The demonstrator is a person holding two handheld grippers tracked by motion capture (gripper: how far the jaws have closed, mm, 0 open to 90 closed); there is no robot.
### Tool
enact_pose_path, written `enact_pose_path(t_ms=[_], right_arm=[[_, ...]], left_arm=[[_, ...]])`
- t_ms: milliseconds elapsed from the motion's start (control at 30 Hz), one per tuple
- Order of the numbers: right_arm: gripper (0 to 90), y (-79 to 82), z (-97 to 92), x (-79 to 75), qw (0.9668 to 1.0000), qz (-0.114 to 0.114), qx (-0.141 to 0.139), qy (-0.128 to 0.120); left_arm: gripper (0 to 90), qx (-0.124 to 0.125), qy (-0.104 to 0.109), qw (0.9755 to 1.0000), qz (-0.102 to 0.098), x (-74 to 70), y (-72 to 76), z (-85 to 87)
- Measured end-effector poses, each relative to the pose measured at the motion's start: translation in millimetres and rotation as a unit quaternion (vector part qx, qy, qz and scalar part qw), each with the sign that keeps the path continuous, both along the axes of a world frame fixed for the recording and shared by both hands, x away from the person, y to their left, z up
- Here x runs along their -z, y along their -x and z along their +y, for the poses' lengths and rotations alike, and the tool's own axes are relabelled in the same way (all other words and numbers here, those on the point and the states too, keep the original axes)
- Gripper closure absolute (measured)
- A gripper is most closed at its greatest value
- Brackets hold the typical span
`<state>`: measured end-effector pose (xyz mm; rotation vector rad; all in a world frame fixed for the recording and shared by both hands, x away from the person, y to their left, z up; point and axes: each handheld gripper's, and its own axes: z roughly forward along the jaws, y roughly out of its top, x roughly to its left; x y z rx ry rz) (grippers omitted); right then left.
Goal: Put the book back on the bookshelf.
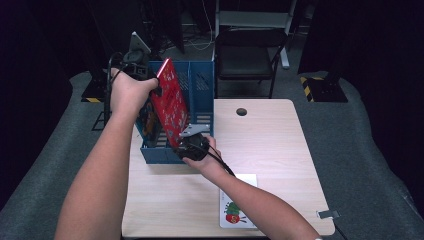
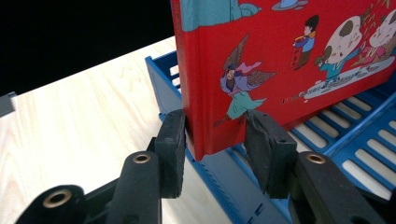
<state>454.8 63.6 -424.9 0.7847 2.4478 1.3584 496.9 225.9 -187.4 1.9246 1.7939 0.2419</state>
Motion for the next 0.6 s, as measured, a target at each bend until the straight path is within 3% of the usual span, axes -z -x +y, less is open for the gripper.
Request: enact_pose_path(t_ms=[133, 367, 400, 433, 600], right_arm=[[59.5, -4.7, 1.7, -2.3, 0.9999, -0.012, 0.002, 0.005], [60.3, -9.3, 1.9, -1.4, 0.9999, -0.006, 0.009, 0.012], [60.4, -9.2, 2.5, -0.7, 0.9999, 0.003, 0.010, 0.010], [60.7, -10.9, 1.2, -0.7, 0.9998, -0.007, 0.009, 0.015], [61.6, -15.5, -1.4, 0.3, 0.9996, -0.010, 0.018, 0.020]], left_arm=[[78.9, 0.001, -0.001, 1.0000, -0.001, -2.1, -2.1, 1.2], [78.9, 0.002, -0.001, 1.0000, -0.001, 1.1, -6.1, -1.0], [78.8, 0.003, -0.002, 1.0000, 0.000, 1.3, -6.6, -1.1], [78.8, 0.002, 0.000, 1.0000, -0.001, 1.7, -7.2, -1.4], [78.8, 0.005, -0.001, 1.0000, 0.000, 3.1, -9.7, -4.6]])
